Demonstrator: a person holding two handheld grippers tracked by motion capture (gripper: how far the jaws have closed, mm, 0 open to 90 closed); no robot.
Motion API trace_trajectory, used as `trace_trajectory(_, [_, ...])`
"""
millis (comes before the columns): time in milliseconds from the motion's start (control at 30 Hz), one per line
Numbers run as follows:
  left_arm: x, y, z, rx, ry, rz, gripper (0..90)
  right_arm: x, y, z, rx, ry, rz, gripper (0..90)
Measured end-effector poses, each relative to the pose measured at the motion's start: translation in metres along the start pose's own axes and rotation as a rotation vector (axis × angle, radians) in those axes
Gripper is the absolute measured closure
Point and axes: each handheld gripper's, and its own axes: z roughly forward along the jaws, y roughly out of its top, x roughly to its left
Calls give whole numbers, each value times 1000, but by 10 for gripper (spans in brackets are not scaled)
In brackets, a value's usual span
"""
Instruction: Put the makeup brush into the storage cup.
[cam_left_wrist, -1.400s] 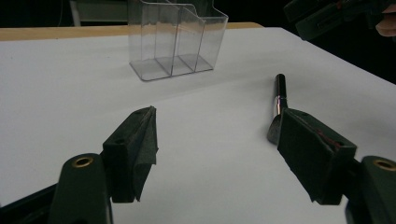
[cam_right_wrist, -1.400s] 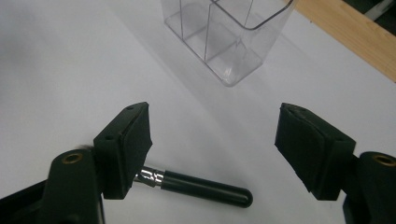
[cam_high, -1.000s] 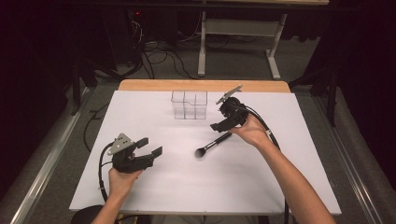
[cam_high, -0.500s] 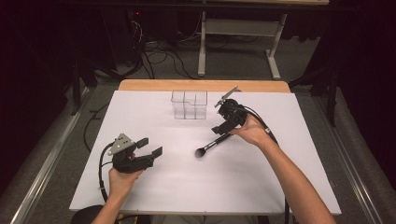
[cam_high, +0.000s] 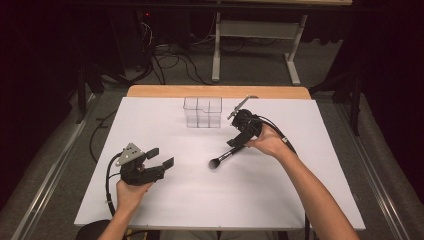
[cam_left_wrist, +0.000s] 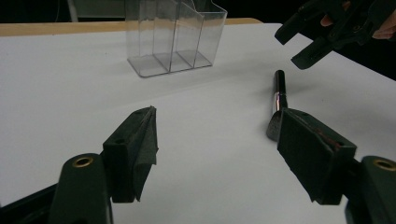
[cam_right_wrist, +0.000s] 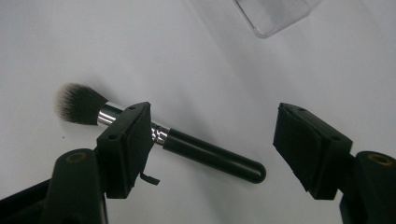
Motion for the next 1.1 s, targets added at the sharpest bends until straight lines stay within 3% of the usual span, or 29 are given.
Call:
trace_trajectory(200, [-1, 0, 0, 1, -5, 0, 301, -2, 0, 5, 24, 4, 8, 299])
trace_trajectory(700, [-1, 0, -1, -3, -10, 0, 297, -3, -3, 22, 95, 28, -28, 283])
trace_trajectory(1100, [-1, 0, 0, -4, -8, 1, 298, -2, -8, 30, 124, 72, -41, 273])
